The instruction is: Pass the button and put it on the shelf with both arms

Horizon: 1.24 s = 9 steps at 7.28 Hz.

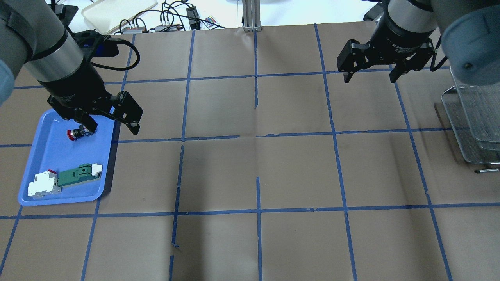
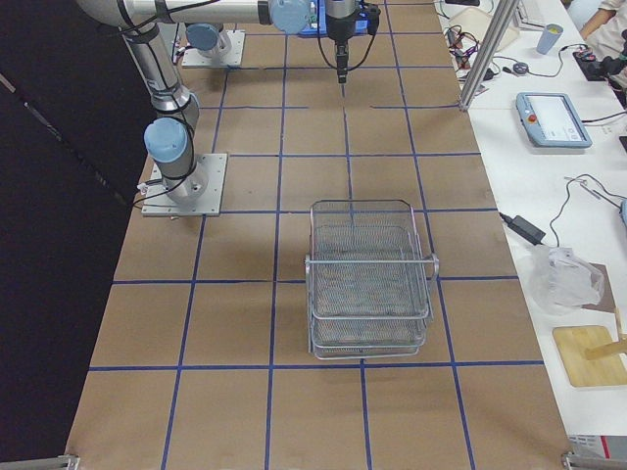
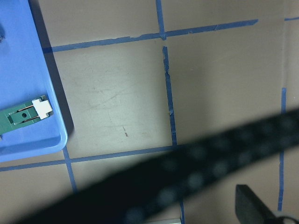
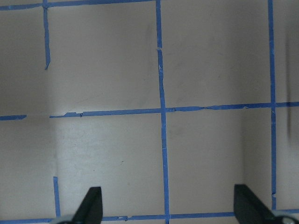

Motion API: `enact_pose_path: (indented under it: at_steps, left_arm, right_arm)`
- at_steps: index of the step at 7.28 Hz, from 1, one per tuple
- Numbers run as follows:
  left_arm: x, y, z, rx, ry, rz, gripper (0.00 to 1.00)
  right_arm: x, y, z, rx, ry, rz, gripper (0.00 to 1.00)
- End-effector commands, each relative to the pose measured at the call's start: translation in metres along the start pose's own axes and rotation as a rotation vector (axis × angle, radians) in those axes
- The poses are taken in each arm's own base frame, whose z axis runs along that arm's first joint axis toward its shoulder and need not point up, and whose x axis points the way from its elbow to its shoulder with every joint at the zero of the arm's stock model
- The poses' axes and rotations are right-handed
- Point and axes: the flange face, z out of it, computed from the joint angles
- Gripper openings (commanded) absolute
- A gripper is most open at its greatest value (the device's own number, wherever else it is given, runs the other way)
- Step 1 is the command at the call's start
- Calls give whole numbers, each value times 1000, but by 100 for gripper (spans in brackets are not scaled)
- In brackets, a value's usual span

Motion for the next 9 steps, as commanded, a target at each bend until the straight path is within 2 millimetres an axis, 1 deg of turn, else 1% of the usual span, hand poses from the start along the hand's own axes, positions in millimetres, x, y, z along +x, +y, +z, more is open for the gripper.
enact_pose_path:
  at_steps: [1, 5, 7, 8, 9]
  left_arm:
    - [-3, -1, 2, -2, 2, -1, 100]
    - [-4, -2, 3, -2, 2, -4, 100]
    - [-4, -2, 5, -5, 3, -9, 100]
    - [-4, -1, 4, -5, 4, -16, 100]
    - [-4, -3, 9, -19, 7, -21, 100]
  right_arm:
    - [-2, 2, 3, -7, -7, 2, 100]
    - [-5, 5, 3, -9, -11, -12, 100]
    - [-6, 3, -4, 11, -10, -14, 100]
    - [-6, 5, -2, 2, -7, -13, 100]
    - [-6, 7, -6, 8, -10, -20, 100]
